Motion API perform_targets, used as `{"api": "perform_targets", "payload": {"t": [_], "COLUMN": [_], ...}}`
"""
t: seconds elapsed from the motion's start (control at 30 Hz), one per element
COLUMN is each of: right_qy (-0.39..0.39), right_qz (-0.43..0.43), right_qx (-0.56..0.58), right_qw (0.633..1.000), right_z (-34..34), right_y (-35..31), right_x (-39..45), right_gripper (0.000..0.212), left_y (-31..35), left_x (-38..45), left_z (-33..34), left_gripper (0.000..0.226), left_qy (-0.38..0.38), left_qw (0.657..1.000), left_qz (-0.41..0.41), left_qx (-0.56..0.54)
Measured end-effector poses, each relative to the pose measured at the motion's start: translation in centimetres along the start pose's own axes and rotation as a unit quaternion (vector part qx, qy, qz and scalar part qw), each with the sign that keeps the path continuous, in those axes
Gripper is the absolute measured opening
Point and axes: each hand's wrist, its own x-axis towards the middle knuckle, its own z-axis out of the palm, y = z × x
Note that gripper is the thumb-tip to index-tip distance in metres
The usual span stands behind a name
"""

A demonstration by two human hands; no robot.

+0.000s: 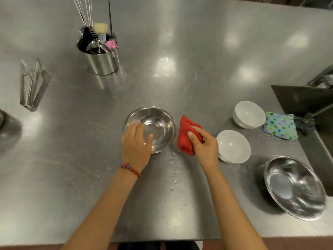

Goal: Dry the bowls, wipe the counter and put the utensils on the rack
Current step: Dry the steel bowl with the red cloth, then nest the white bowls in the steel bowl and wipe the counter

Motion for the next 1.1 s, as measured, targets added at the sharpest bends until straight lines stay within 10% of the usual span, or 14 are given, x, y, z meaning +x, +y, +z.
{"api": "perform_targets", "payload": {"t": [0.53,1.1], "right_qy": [0.030,0.057], "right_qz": [-0.014,-0.013], "right_qx": [-0.035,-0.062], "right_qw": [0.999,0.996], "right_z": [-25.2,-31.8], "right_y": [6.9,8.0], "right_x": [-0.1,12.6], "right_gripper": [0.027,0.028], "left_y": [21.2,30.5], "left_x": [-8.9,1.7], "left_z": [10.3,18.9], "left_gripper": [0.037,0.042], "left_qy": [-0.116,-0.146], "left_qw": [0.987,0.980], "left_qz": [0.103,0.132], "left_qx": [0.050,0.044]}}
